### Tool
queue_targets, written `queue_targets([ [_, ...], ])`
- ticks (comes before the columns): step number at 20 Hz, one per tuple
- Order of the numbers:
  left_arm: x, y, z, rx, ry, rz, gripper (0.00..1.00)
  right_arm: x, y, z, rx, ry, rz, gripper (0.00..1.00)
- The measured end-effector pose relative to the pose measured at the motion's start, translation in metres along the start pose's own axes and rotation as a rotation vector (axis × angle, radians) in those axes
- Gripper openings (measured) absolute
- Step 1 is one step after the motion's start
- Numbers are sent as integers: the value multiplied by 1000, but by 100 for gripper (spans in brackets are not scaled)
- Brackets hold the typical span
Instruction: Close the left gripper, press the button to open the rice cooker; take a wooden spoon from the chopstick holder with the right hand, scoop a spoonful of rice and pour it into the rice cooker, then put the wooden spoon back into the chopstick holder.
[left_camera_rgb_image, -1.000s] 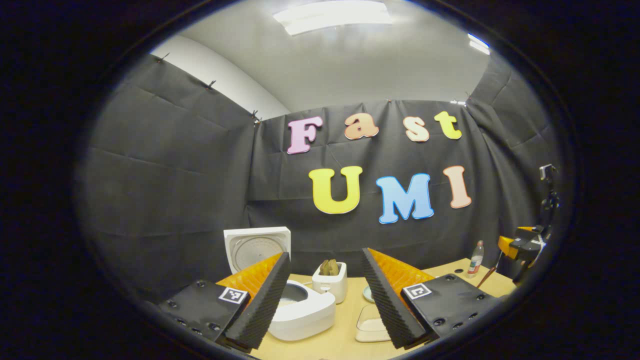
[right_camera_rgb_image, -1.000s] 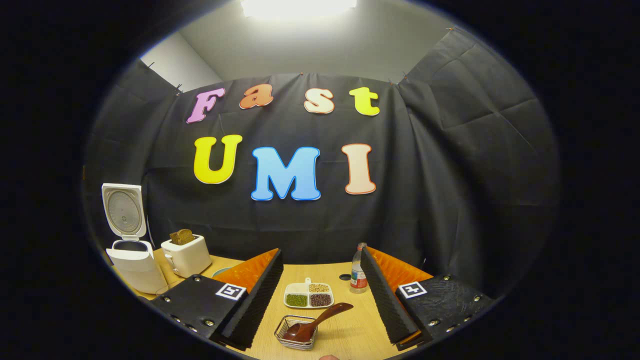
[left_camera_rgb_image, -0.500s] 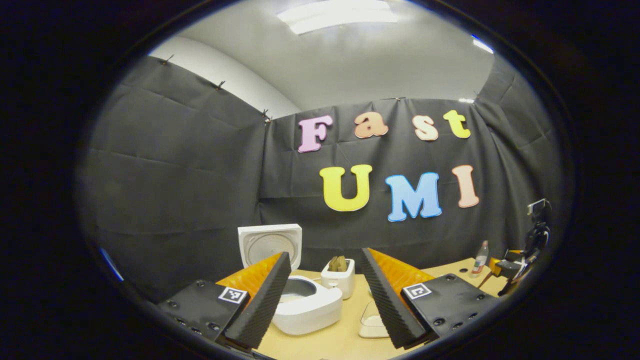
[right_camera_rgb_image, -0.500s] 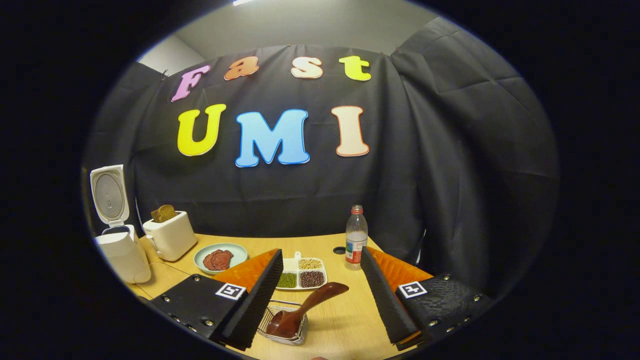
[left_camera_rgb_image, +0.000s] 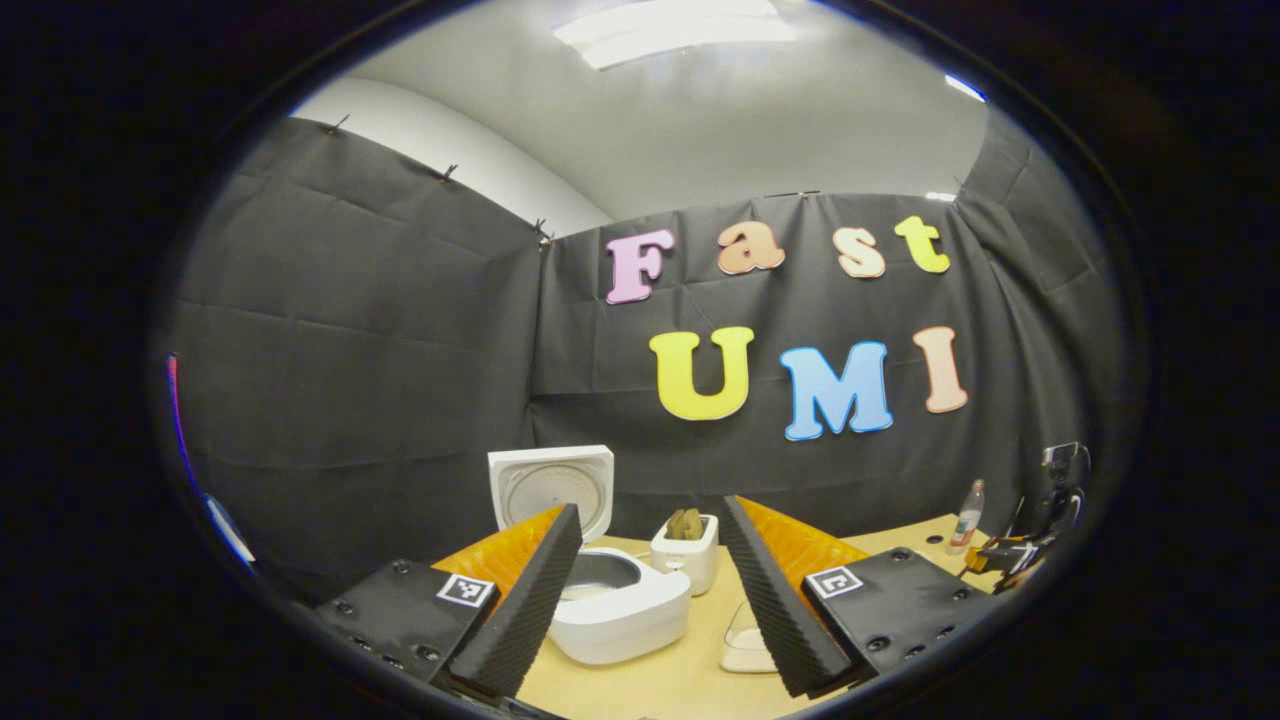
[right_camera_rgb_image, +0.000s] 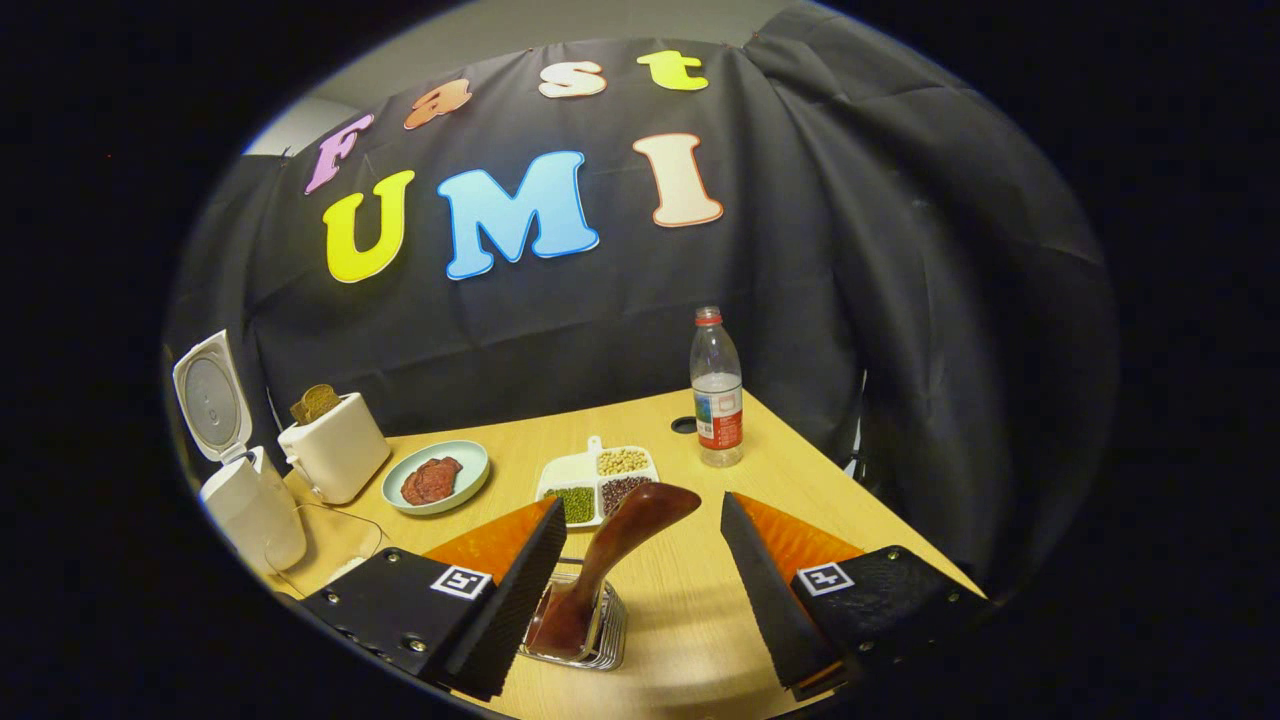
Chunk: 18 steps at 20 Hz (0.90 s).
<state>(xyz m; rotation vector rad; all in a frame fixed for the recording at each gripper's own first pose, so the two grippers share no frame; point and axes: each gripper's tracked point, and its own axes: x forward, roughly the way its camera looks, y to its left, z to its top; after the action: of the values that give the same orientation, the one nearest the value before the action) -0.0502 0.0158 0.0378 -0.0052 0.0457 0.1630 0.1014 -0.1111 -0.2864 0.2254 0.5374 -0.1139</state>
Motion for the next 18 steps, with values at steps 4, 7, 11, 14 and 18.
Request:
queue_targets([
  [4, -6, 0, -2, 0, 1, 21, 97, 10, 3, -20, 80, 82, 34, 84],
  [7, -10, 4, -6, -3, 9, 43, 97, 12, 12, -24, 121, 112, 77, 53],
  [11, -16, 6, -8, -28, 14, 62, 97, 6, 22, -30, 131, 153, 117, 53],
  [14, -21, 7, -12, -36, 14, 67, 98, 12, 29, -23, 146, 146, 123, 19],
  [18, -15, 12, -13, -26, 0, 47, 97, 0, 39, -12, 71, 113, 141, 11],
])
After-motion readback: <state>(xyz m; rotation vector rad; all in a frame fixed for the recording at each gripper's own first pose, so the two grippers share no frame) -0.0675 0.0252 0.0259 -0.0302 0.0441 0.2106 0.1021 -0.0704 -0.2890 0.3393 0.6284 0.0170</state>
